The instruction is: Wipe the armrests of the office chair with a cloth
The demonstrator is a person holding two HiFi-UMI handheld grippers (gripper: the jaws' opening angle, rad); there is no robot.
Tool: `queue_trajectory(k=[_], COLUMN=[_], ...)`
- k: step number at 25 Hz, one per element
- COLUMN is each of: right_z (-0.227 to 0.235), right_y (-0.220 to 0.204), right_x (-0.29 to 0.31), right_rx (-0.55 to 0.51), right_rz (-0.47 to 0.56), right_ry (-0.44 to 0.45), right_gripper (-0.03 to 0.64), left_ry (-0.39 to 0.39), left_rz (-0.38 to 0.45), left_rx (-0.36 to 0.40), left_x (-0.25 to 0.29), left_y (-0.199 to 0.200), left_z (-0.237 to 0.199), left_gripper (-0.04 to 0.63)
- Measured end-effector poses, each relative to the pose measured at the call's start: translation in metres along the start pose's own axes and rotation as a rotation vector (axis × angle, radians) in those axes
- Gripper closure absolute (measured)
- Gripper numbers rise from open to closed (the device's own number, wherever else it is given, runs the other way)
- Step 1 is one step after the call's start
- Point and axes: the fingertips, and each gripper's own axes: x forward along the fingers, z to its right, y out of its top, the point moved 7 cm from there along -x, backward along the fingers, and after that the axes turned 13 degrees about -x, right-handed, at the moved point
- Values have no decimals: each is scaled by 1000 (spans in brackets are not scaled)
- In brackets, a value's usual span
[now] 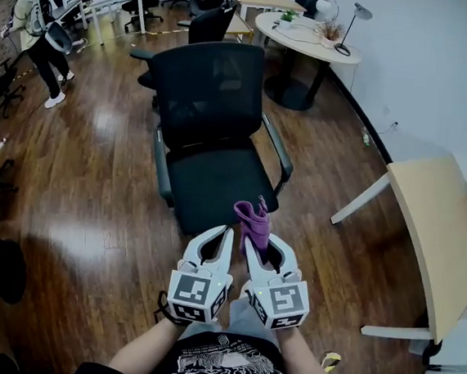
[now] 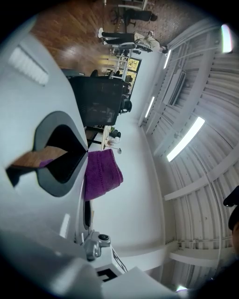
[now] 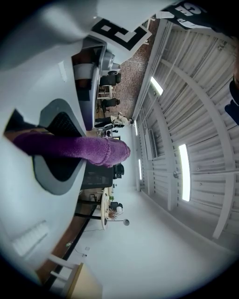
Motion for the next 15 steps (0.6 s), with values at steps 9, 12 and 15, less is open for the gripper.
queue_trajectory(k=[9,12,15], right_z=[68,98,129], right_y=[-11,-15,-18], right_x=[49,75,100], right_rx=[7,2,-3], right_rz=[21,32,37], right_ry=[-65,-62,-47], right_gripper=[541,541,541], left_ry=[-26,-28,-21], left_rz=[-12,-1,-6], left_rx=[34,41,44], left_x=[76,113,153], left_y=[14,21,26], left_z=[-15,-21,-23], left_gripper=[591,591,591])
